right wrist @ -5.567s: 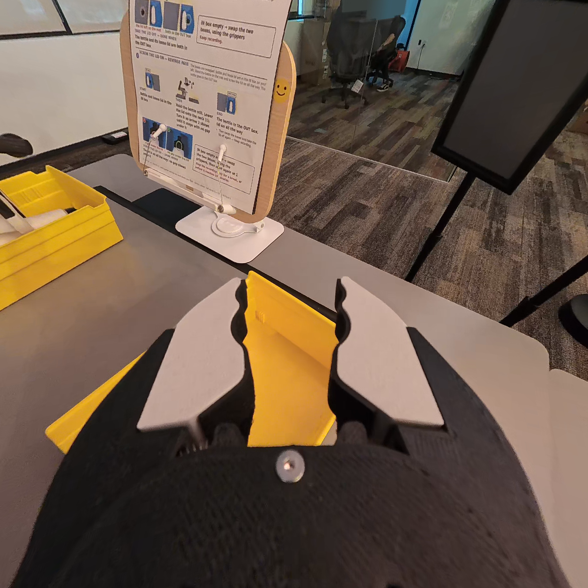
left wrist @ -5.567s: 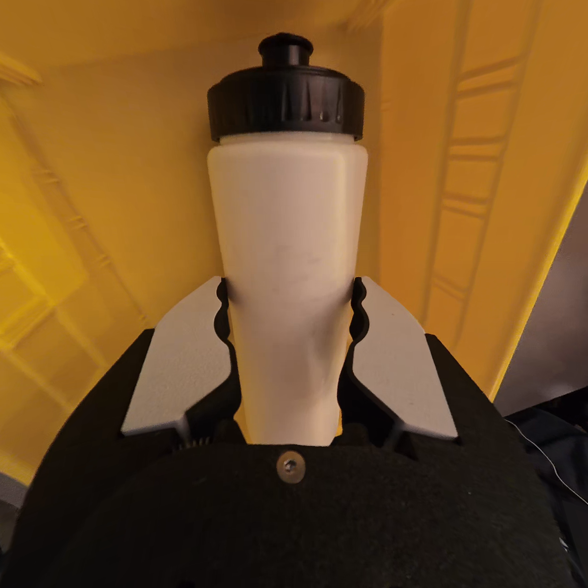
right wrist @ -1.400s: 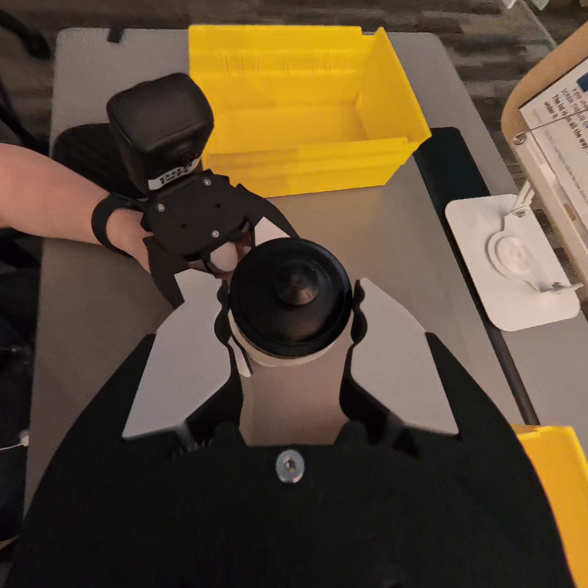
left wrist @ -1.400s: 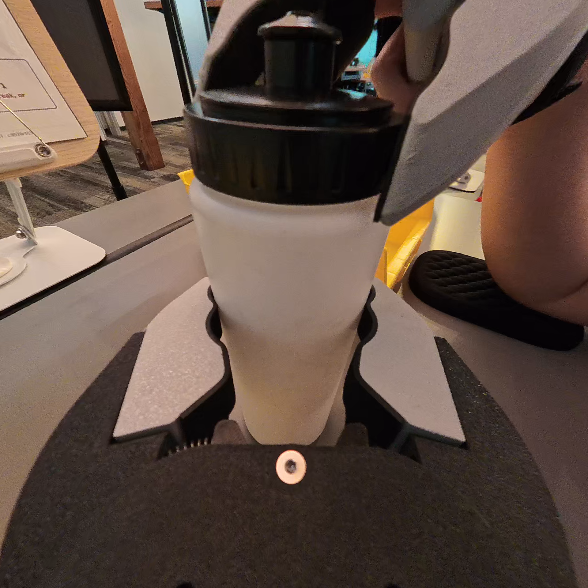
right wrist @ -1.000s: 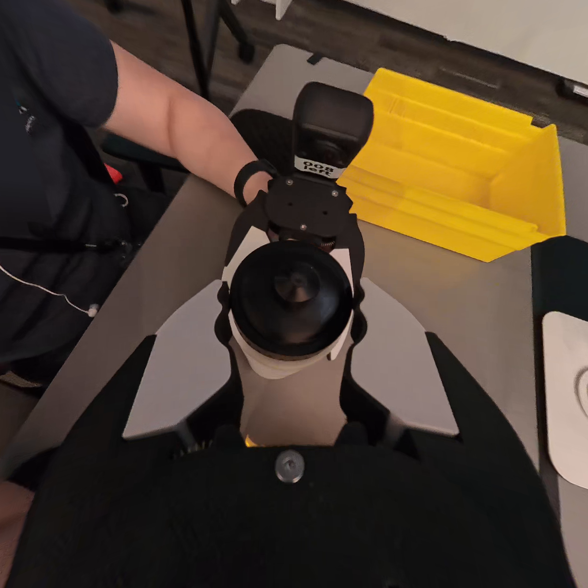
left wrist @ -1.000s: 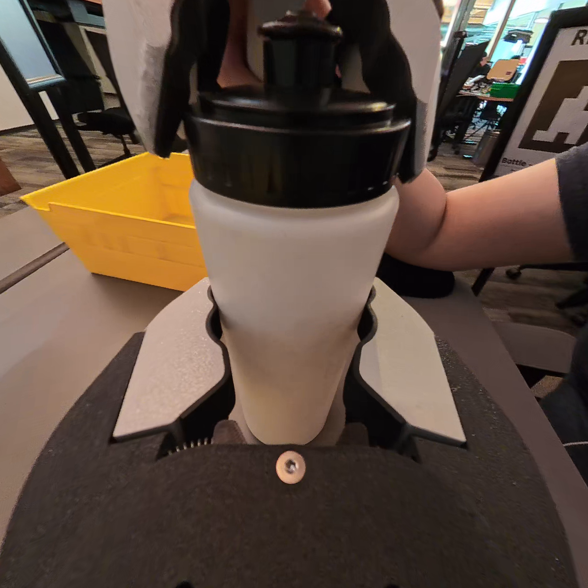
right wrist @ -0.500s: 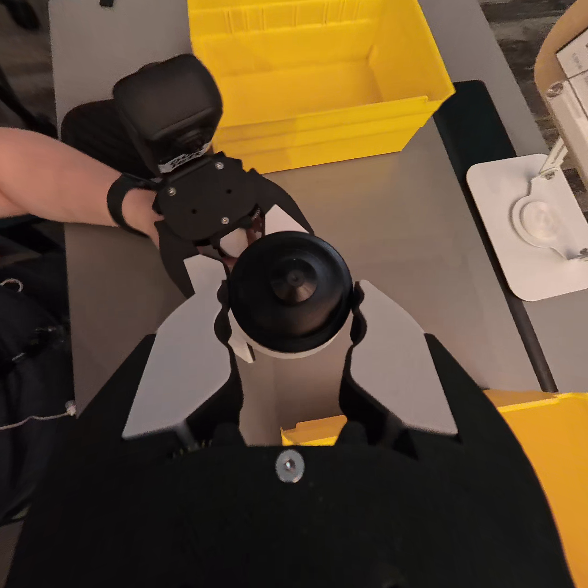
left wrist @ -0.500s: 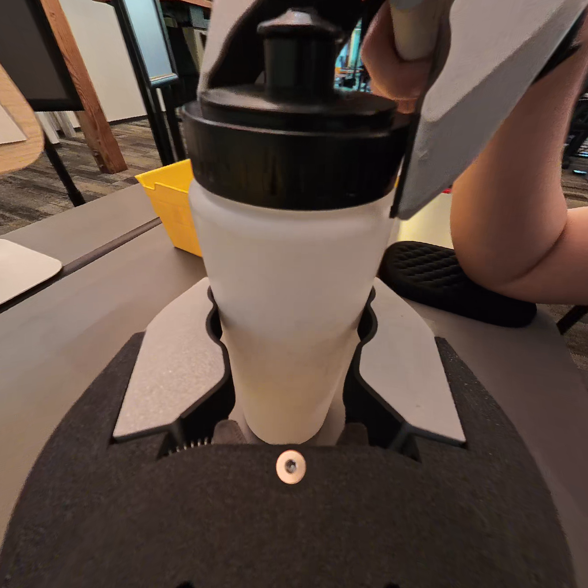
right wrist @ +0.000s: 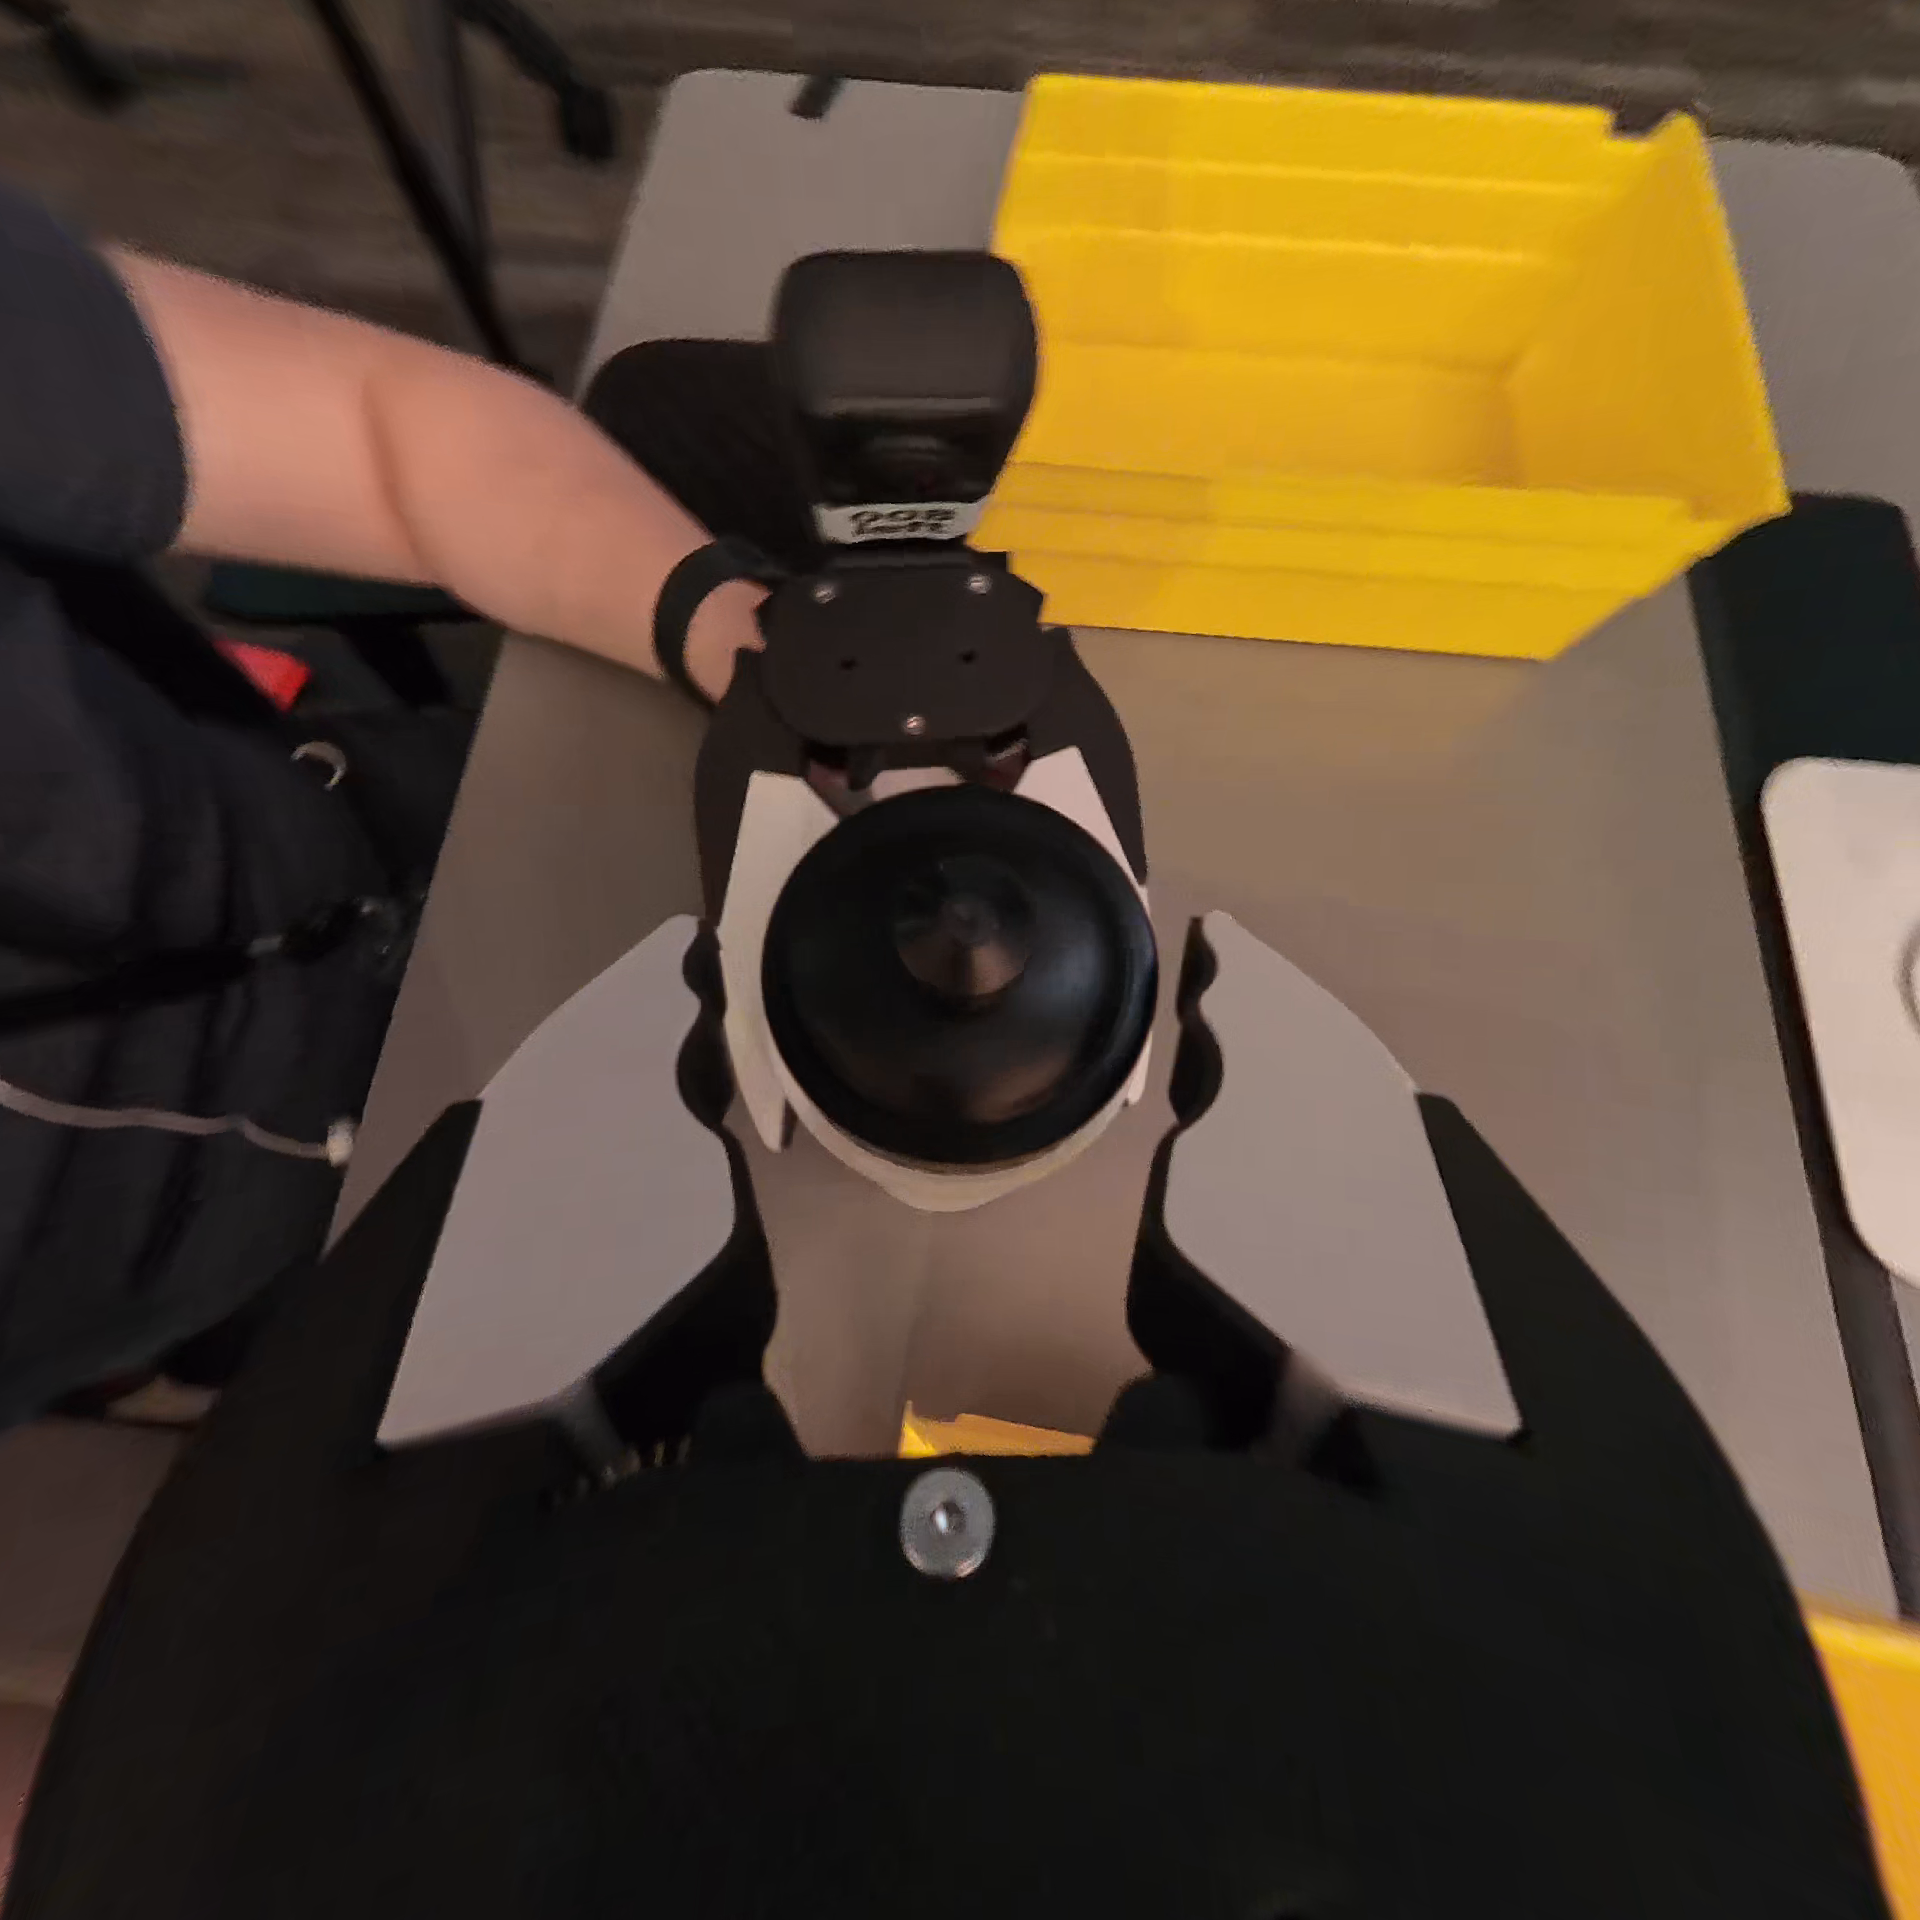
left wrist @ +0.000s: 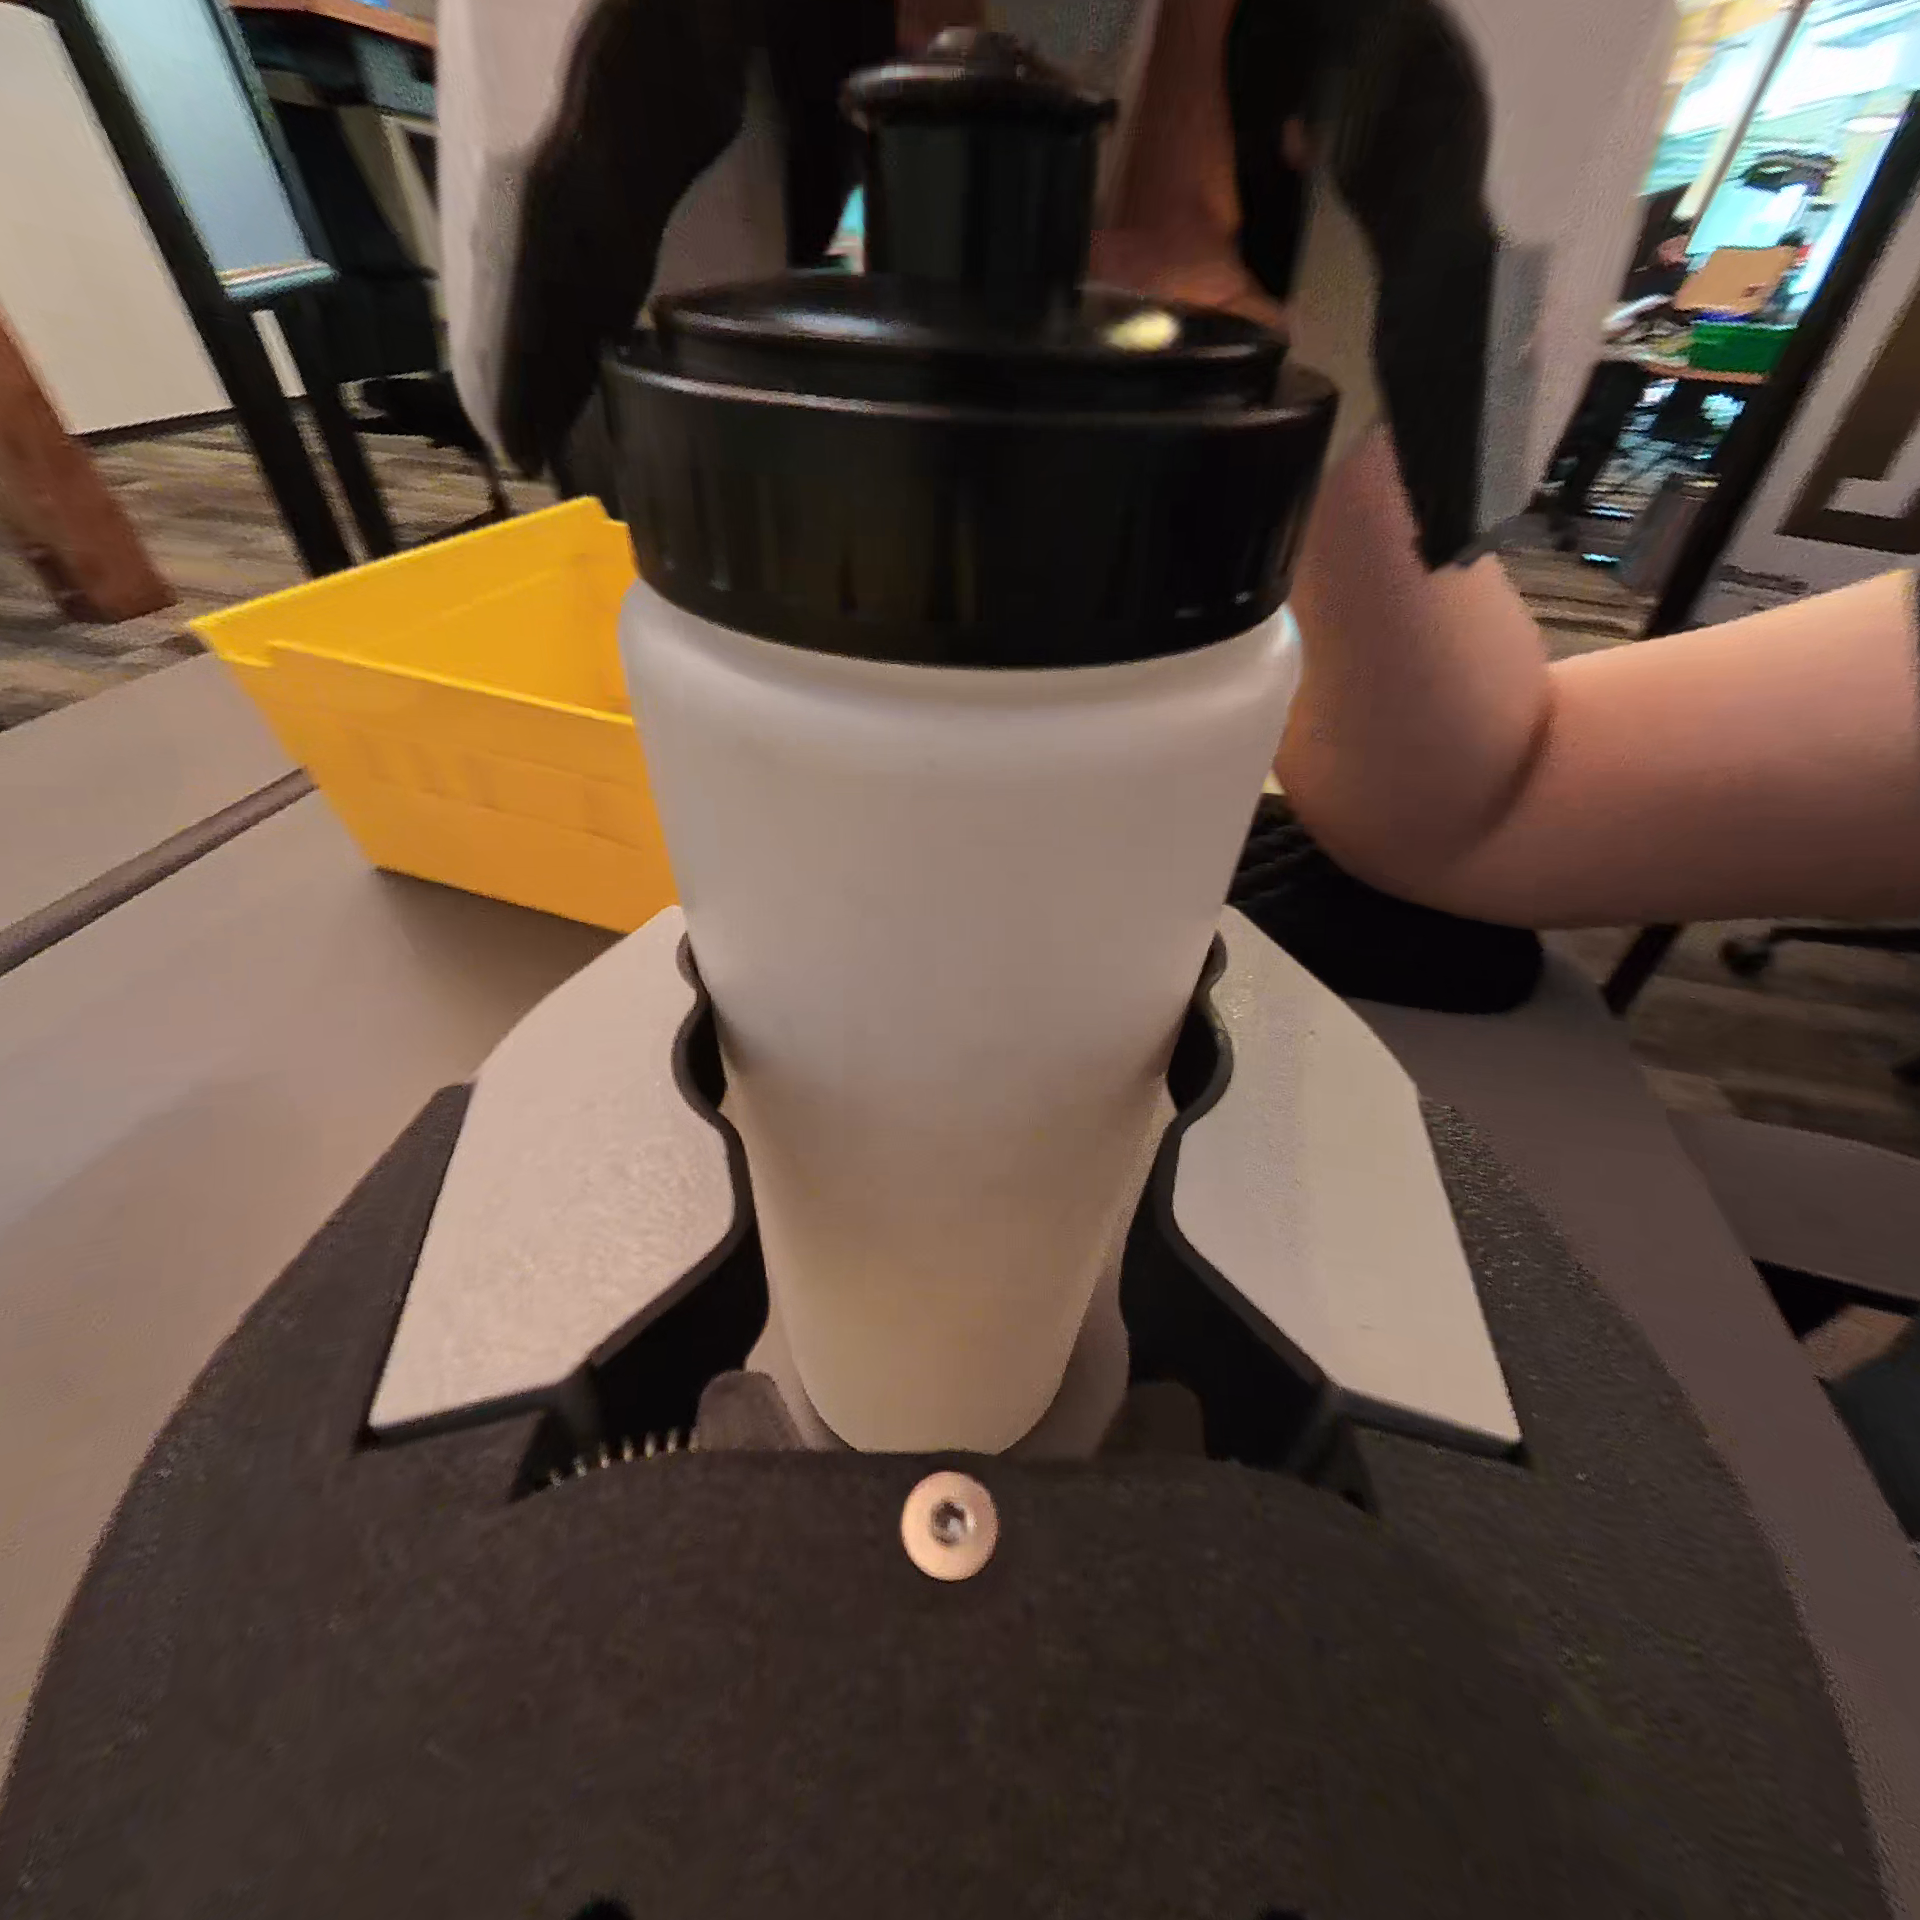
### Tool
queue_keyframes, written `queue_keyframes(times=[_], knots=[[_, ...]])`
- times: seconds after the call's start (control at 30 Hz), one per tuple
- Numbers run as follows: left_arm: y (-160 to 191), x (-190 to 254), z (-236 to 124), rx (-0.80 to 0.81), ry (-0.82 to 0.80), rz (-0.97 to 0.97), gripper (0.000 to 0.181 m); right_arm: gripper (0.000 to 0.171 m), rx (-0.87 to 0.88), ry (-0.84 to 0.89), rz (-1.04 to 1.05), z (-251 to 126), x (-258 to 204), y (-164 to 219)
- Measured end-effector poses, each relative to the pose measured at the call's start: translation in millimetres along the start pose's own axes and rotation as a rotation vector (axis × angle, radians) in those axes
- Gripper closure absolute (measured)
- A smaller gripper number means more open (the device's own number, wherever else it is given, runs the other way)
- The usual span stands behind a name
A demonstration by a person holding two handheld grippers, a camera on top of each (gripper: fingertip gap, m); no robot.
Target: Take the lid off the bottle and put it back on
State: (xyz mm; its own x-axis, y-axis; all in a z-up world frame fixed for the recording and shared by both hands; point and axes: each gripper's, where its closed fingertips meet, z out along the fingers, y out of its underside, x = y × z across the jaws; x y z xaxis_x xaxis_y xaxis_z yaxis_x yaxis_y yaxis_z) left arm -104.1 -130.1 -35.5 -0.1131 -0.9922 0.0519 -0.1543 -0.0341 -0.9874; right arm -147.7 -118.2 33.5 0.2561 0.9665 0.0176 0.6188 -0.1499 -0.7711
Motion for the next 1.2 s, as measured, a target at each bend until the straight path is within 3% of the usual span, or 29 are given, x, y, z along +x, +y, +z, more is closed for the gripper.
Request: queue_keyframes(times=[0.17,0.33,0.43,0.57,0.67,0.87,1.03,1.2], knots=[[1,-10,0,-0.022,-0.107,0.001,0.095,0.089,-0.038,0.265,0.25,-1,22,-3],[1,-10,-1,-0.02,-0.106,0.002,0.096,0.094,-0.159,0.36,0.235,6,19,5],[1,1,-1,-0.019,-0.025,0.022,0.096,0.094,-0.165,0.269,0.155,6,9,5],[2,25,3,-0.023,0.117,0.037,0.095,0.094,-0.145,0.023,-0.02,2,-16,9],[2,26,5,-0.017,0.099,0.036,0.095,0.094,-0.11,-0.044,-0.08,0,-22,10],[1,-3,2,-0.016,-0.087,0.003,0.095,0.082,-0.095,0.166,0.273,-1,2,0],[1,-8,2,-0.019,-0.125,-0.004,0.096,0.089,-0.224,0.435,0.242,2,20,11],[1,-4,2,-0.02,-0.094,0.0,0.096,0.093,-0.24,0.387,0.209,3,15,12]])
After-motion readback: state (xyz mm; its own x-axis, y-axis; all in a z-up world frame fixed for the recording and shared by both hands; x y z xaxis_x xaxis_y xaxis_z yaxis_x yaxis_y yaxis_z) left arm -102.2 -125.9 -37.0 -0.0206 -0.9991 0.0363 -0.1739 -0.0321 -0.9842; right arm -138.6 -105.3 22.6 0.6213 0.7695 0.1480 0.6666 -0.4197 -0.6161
